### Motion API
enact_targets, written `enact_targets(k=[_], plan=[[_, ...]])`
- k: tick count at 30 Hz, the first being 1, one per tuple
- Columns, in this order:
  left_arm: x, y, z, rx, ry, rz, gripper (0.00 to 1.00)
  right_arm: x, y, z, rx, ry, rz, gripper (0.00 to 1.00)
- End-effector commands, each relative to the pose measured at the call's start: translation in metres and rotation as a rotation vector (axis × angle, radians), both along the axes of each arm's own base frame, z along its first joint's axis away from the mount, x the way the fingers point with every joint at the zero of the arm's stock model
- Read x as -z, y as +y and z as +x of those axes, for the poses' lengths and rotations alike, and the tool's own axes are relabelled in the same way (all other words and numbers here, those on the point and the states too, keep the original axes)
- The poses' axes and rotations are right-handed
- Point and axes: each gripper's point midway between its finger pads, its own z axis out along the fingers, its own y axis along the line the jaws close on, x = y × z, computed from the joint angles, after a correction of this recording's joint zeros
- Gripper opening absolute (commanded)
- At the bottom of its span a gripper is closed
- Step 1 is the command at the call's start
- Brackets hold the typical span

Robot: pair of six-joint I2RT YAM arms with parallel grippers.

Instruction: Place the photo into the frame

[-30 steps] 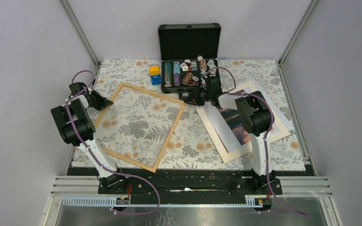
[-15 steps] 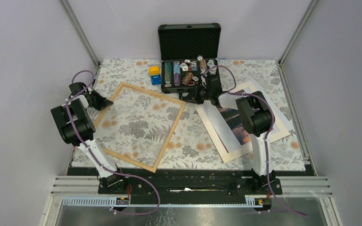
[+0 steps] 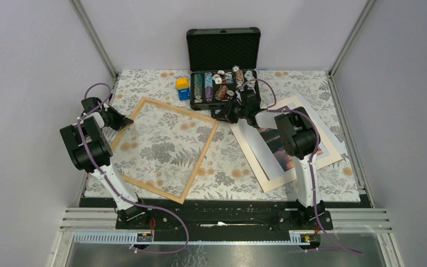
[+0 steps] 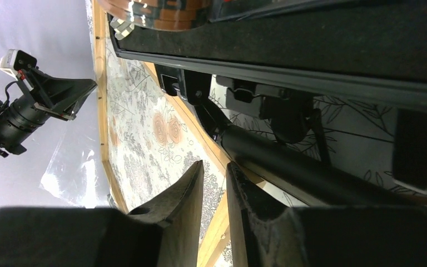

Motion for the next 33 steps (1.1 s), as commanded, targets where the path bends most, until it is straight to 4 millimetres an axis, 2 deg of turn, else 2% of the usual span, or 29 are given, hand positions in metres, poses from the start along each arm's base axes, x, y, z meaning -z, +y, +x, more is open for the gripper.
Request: enact_targets(k=[1,7,17,24,29,33], plan=[[-0.023,0.021,0.022,-0.032,-0.102,0.050,0.00,-0.004,0.017,-0.003,-0.033,-0.018,0.032,0.30],[-0.023,0.020,0.022,-0.031,-0.103,0.049,0.00,-0.014,0.030,-0.006,-0.050,-0.016,0.081,0.27],[-0.027,0.021,0.023,-0.028,-0.114,0.046,0.00,-0.019,0.021,-0.006,0.040,0.025,0.109,0.00],[-0.022,0.023,0.019,-0.033,-0.083,0.043,0.13,-0.013,0.019,-0.009,0.168,0.132,0.227,0.00],[-0.024,0.028,0.016,-0.045,-0.062,0.071,0.18,-0.014,0.021,-0.011,0.214,0.180,0.289,0.00],[-0.025,0.031,0.014,-0.053,-0.053,0.091,0.18,-0.014,0.020,-0.017,0.232,0.167,0.265,0.00]])
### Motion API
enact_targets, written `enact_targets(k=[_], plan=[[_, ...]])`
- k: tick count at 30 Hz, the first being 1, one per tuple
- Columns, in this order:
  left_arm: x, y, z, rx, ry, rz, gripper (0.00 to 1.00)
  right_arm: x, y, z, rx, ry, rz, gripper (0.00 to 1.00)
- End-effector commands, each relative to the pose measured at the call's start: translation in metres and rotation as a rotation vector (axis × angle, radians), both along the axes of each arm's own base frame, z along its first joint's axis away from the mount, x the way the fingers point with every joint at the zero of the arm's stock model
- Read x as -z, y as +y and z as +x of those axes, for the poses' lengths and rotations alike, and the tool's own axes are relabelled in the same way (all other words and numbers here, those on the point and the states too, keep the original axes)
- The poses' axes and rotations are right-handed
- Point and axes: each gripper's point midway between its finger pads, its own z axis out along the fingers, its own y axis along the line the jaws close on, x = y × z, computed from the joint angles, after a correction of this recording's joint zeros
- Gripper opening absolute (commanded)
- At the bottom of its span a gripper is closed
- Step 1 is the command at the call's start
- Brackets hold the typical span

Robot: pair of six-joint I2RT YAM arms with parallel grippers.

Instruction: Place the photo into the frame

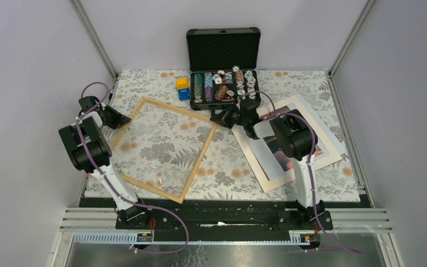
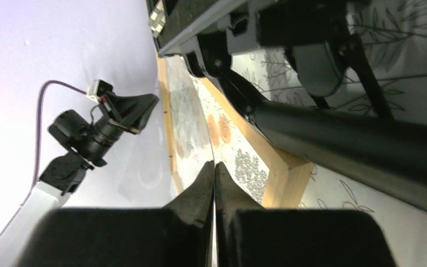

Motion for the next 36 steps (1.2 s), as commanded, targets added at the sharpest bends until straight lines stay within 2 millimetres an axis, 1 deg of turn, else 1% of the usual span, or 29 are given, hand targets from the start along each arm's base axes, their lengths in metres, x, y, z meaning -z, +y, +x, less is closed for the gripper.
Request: enact_targets(k=[1,2,3,4,8,13,17,20,23,25,26,27,30,34,36], plan=[[-0.018,0.020,0.011,-0.026,-0.044,0.078,0.19,-0.001,-0.003,-0.007,0.095,0.087,0.006,0.00],[-0.019,0.021,0.011,-0.028,-0.040,0.082,0.20,0.000,-0.003,-0.008,0.100,0.088,0.003,0.00],[-0.019,0.023,0.009,-0.035,-0.035,0.091,0.24,0.001,-0.003,-0.010,0.101,0.088,-0.002,0.00],[-0.019,0.024,0.007,-0.042,-0.025,0.100,0.32,0.001,-0.002,-0.011,0.111,0.089,-0.006,0.00],[-0.029,0.032,0.001,-0.069,-0.016,0.163,0.41,0.004,-0.003,-0.015,0.139,0.079,-0.027,0.00],[-0.046,0.043,-0.007,-0.115,-0.009,0.242,0.61,0.004,-0.010,-0.015,0.174,0.049,-0.049,0.00],[-0.052,0.049,-0.015,-0.149,0.014,0.288,0.73,0.006,-0.011,-0.014,0.173,0.032,-0.065,0.00],[-0.055,0.049,-0.016,-0.158,0.012,0.300,0.77,0.006,-0.006,-0.013,0.139,0.020,-0.072,0.00],[-0.053,0.045,-0.016,-0.149,0.016,0.301,0.79,0.007,0.001,-0.015,0.074,-0.001,-0.090,0.00],[-0.049,0.045,-0.016,-0.147,0.023,0.299,0.85,0.007,0.012,-0.016,-0.007,-0.019,-0.085,0.00],[-0.048,0.044,-0.015,-0.142,0.024,0.296,0.90,0.005,0.017,-0.018,-0.044,-0.025,-0.073,0.00],[-0.046,0.044,-0.014,-0.138,0.026,0.293,0.91,0.009,0.021,-0.020,-0.080,-0.022,-0.062,0.00],[-0.034,0.043,-0.010,-0.110,0.043,0.274,0.92,0.007,0.031,-0.025,-0.157,-0.007,-0.017,0.00],[-0.014,0.032,-0.004,-0.065,0.066,0.202,0.91,0.004,0.030,-0.025,-0.172,-0.008,-0.019,0.00],[-0.008,0.032,-0.003,-0.060,0.078,0.195,0.91,0.001,0.029,-0.024,-0.179,-0.006,-0.015,0.00]])
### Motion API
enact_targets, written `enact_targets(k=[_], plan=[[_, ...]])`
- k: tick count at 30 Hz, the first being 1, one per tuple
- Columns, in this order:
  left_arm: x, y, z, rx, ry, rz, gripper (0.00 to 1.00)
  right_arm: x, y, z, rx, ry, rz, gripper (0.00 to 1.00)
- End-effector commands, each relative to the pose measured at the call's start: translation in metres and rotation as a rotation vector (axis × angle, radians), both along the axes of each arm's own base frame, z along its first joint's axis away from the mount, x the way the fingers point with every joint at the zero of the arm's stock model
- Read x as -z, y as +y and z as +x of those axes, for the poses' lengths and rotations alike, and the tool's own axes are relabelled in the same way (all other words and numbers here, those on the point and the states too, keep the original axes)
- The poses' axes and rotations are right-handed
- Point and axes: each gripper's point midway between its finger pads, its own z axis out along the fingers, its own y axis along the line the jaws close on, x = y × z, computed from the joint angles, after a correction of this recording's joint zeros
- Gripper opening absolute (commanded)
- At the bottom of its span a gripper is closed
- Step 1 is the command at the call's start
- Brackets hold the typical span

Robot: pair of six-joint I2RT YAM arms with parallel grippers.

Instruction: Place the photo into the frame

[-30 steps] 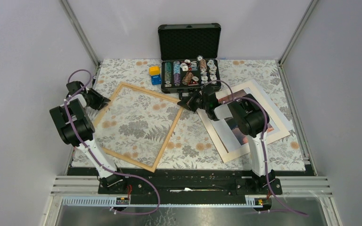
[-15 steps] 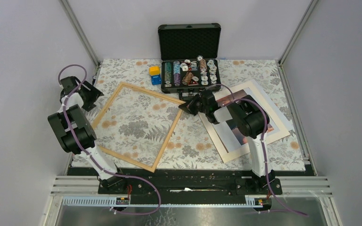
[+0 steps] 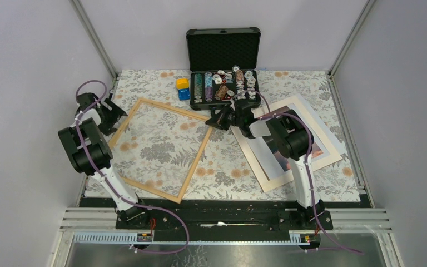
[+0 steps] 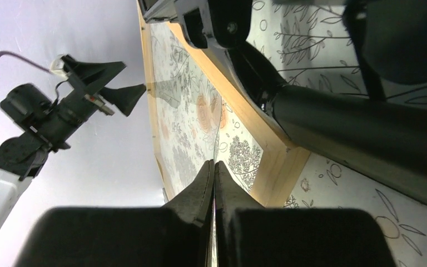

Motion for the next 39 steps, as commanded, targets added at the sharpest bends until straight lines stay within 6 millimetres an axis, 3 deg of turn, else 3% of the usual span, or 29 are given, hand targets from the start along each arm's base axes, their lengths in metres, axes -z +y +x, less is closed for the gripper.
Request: enact_targets(k=[1,11,16,18,22,25,27,33,39], plan=[[0.007,-0.004,0.009,0.039,0.002,-0.027,0.91,-0.009,0.007,-0.005,-0.093,0.004,0.027,0.00],[0.019,-0.011,0.010,0.050,0.014,-0.085,0.91,-0.023,0.003,0.007,-0.119,0.027,0.034,0.00],[0.019,-0.016,0.012,0.057,0.006,-0.101,0.91,-0.025,0.005,0.003,-0.083,0.016,0.080,0.02],[0.020,-0.015,0.011,0.054,0.011,-0.099,0.91,-0.021,0.004,0.000,-0.064,0.044,0.105,0.18],[0.028,-0.019,0.008,0.044,0.027,-0.125,0.91,-0.021,0.007,-0.007,-0.073,0.039,0.100,0.26],[0.034,-0.023,0.005,0.031,0.033,-0.150,0.91,-0.027,0.008,-0.018,-0.051,0.028,0.090,0.47],[0.034,-0.024,0.004,0.026,0.027,-0.153,0.91,-0.029,0.012,-0.026,-0.036,0.022,0.077,0.55],[0.039,-0.030,0.000,0.016,0.024,-0.180,0.91,-0.028,0.045,-0.058,0.006,0.025,0.085,0.55],[0.046,-0.037,-0.007,0.004,0.037,-0.217,0.90,-0.044,0.063,-0.075,0.095,-0.044,0.051,0.51]])
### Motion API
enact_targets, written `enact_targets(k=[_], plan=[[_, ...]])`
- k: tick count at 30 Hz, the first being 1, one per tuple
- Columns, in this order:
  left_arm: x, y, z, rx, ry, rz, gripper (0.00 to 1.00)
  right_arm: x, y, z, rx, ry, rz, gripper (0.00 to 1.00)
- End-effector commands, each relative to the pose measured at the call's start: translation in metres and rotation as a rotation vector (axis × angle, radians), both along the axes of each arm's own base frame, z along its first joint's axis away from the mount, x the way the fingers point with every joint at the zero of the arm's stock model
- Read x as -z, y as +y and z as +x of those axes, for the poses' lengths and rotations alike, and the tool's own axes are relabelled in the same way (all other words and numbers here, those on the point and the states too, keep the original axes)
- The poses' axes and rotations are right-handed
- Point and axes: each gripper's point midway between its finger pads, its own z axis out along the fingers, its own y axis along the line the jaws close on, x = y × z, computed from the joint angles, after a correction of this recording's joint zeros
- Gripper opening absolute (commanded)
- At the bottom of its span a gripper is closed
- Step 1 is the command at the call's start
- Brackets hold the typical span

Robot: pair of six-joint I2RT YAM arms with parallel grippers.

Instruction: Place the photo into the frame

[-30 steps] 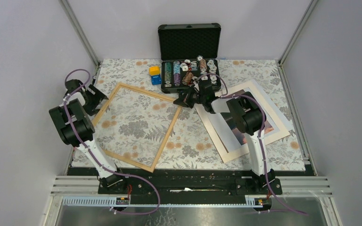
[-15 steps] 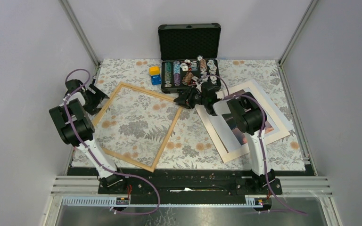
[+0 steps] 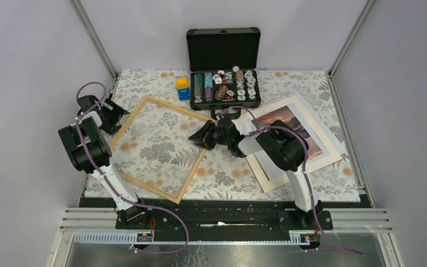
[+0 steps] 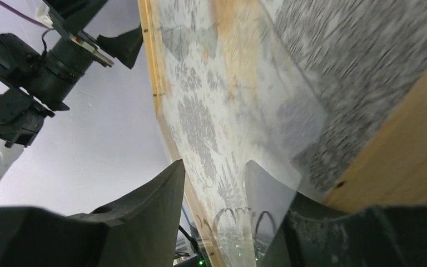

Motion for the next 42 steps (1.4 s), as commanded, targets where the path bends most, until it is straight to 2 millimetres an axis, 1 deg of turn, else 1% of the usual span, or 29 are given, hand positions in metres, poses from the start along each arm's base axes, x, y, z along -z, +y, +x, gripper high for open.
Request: enact_targets(k=[1,4,6,8,11,13,15,18,20,22,24,25,26,29,31,32,35,38,42], plan=[[0.027,-0.026,-0.021,0.006,0.077,-0.105,0.90,-0.041,0.010,0.006,0.129,-0.109,0.004,0.50],[0.031,-0.037,-0.027,0.009,0.078,-0.156,0.90,-0.032,0.021,-0.001,0.132,-0.109,-0.051,0.40],[0.034,-0.042,-0.034,0.010,0.092,-0.169,0.90,-0.031,0.026,-0.007,0.112,-0.105,-0.054,0.34],[0.036,-0.047,-0.043,0.009,0.108,-0.182,0.90,-0.031,0.021,-0.012,0.110,-0.105,-0.067,0.26],[0.033,-0.059,-0.052,0.001,0.113,-0.236,0.90,-0.033,0.006,-0.022,0.112,-0.102,-0.091,0.15],[0.029,-0.071,-0.060,-0.002,0.113,-0.289,0.90,-0.040,0.002,-0.029,0.090,-0.129,-0.100,0.12],[0.023,-0.078,-0.069,-0.006,0.107,-0.307,0.91,-0.043,-0.001,-0.038,0.043,-0.142,-0.108,0.11],[0.015,-0.082,-0.081,-0.017,0.115,-0.291,0.96,-0.049,-0.012,-0.048,0.019,-0.184,-0.114,0.10],[0.008,-0.082,-0.087,-0.044,0.116,-0.260,0.99,-0.050,-0.021,-0.050,0.016,-0.197,-0.121,0.10],[0.002,-0.079,-0.091,-0.060,0.134,-0.203,0.99,-0.050,-0.026,-0.050,-0.008,-0.197,-0.104,0.08],[-0.006,-0.071,-0.091,-0.076,0.180,-0.075,0.99,-0.048,-0.031,-0.051,-0.018,-0.202,-0.084,0.00],[-0.013,-0.066,-0.089,-0.083,0.196,-0.003,0.99,-0.050,-0.031,-0.050,-0.029,-0.211,-0.065,0.00],[-0.021,-0.067,-0.087,-0.073,0.207,0.058,0.99,-0.050,-0.031,-0.051,-0.046,-0.221,-0.051,0.00],[-0.042,-0.080,-0.076,-0.026,0.181,0.164,0.99,-0.057,-0.029,-0.054,-0.108,-0.306,-0.003,0.00],[-0.053,-0.085,-0.069,-0.007,0.146,0.198,0.99,-0.054,-0.031,-0.055,-0.120,-0.337,-0.004,0.00],[-0.058,-0.083,-0.066,-0.004,0.138,0.220,0.99,-0.056,-0.031,-0.055,-0.126,-0.355,0.010,0.00],[-0.064,-0.082,-0.063,0.011,0.130,0.240,0.99,-0.059,-0.038,-0.057,-0.106,-0.379,0.019,0.00],[-0.063,-0.082,-0.059,0.027,0.120,0.242,0.99,-0.062,-0.043,-0.062,-0.098,-0.393,0.036,0.00],[-0.067,-0.100,-0.052,0.129,0.043,0.197,0.99,-0.059,-0.039,-0.063,-0.125,-0.408,0.049,0.00]])
